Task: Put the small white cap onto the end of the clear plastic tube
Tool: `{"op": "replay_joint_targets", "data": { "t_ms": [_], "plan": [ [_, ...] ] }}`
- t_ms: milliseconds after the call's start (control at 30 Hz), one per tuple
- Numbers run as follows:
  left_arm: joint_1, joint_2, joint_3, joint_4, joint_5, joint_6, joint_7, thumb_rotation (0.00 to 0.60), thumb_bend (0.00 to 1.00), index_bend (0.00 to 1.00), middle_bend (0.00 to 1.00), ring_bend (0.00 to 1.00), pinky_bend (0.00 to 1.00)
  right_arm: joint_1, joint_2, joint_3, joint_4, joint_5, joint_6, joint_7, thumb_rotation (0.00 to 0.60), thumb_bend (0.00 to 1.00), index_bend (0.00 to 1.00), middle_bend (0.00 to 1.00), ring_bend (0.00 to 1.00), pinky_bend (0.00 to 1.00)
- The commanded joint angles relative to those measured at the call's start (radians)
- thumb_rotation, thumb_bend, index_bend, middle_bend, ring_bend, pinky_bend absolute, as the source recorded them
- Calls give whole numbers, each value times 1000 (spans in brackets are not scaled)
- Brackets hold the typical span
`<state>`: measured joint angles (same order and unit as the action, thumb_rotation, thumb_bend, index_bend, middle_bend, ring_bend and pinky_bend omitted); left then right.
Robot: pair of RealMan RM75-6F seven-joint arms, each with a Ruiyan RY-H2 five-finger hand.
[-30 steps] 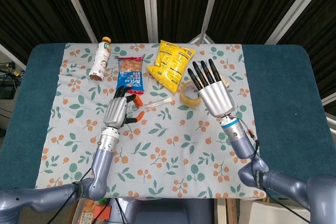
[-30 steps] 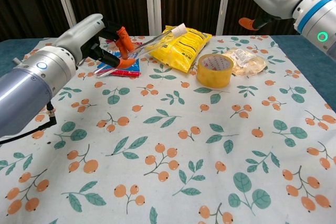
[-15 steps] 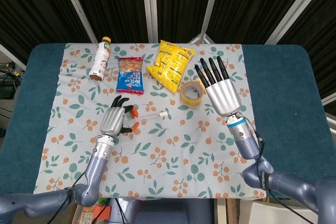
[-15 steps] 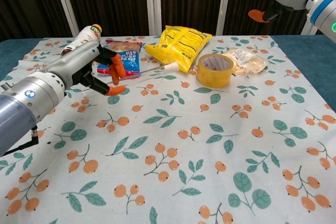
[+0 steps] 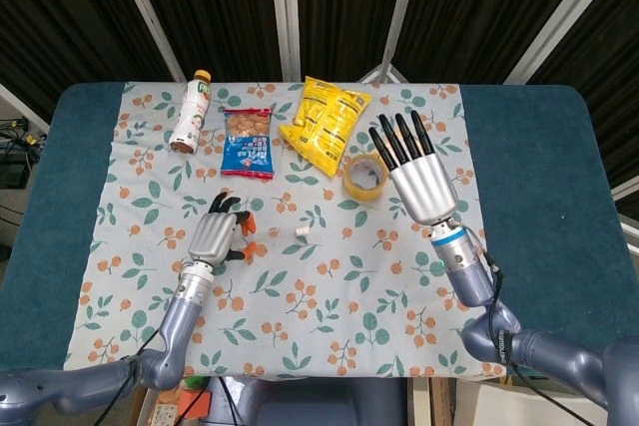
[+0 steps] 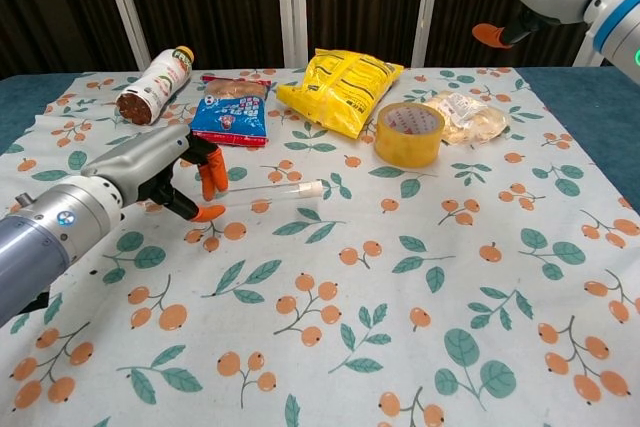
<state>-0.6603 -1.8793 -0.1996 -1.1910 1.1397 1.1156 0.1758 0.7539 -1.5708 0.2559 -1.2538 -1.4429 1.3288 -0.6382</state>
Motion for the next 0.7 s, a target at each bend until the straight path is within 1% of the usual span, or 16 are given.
{"op": "replay_joint_targets", "data": {
  "t_ms": [33,200,333,400,467,567,700],
  "plan": [
    [-2,-6,-3,13,-5,-15,4,600,551,751,553,152,33,0,-2,-1,1,-1,0,1,600,350,39,29,0,0],
    [-3,-10,-10,20,-13,-28,22,600,551,744,531,152,33,-1,-7,-1,0,1,-1,2,600,349,39,29,0,0],
    [0,-5,-12,10,-24,-37,42,600,540,717,495,149,32,-2,-5,-1,-5,-2,1,0,600,349,38,29,0,0],
    [2,0,-14,4,-31,-39,53,600,515,688,473,143,29,-3,-3,-1,-10,-2,2,0,600,349,38,29,0,0],
    [6,9,-17,-10,-41,-44,64,600,455,605,444,137,20,-6,-1,-1,-17,-1,3,-2,600,348,39,29,0,0],
    [12,28,-17,-38,-45,-48,70,600,398,516,392,126,10,-10,3,-2,-27,0,5,-5,600,349,38,29,0,0],
    [23,56,-19,-79,-44,-40,70,600,381,471,341,111,1,-17,10,-5,-45,0,7,-11,600,349,39,29,0,0]
  ]
}}
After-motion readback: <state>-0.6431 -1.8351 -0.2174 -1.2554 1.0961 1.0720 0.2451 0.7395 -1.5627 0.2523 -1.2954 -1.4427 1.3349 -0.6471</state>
